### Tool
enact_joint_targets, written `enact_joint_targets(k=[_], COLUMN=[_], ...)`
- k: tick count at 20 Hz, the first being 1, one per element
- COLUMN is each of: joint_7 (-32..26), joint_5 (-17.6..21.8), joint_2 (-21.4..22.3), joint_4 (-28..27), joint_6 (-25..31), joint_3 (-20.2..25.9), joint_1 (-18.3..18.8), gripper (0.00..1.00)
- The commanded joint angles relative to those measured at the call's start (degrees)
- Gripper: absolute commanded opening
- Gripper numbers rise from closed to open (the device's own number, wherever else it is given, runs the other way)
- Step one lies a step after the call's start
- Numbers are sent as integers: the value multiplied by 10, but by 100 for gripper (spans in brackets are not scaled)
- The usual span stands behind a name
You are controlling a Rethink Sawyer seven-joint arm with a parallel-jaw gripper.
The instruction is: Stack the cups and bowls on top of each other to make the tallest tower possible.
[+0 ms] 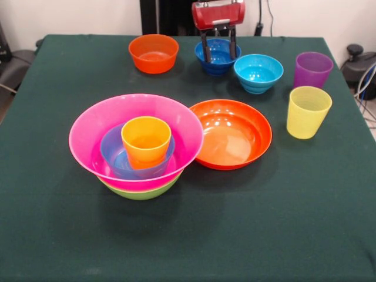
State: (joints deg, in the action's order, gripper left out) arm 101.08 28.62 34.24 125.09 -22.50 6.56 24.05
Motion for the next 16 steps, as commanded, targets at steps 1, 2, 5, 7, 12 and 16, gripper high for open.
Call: enact_joint_targets(k=[1, 2, 5, 7, 12, 16], joint_7=[65, 60, 51, 46, 37, 32], joint_5=[14, 14, 11, 13, 30, 41], joint_2=[-23, -21, -5, -11, -28, -39], joint_4=[-46, -41, -24, -26, -37, -44], joint_6=[40, 74, 117, 124, 117, 119], joint_3=[31, 43, 52, 51, 44, 45], joint_1=[10, 19, 29, 31, 35, 41], gripper=[100, 100, 100, 100, 100, 100])
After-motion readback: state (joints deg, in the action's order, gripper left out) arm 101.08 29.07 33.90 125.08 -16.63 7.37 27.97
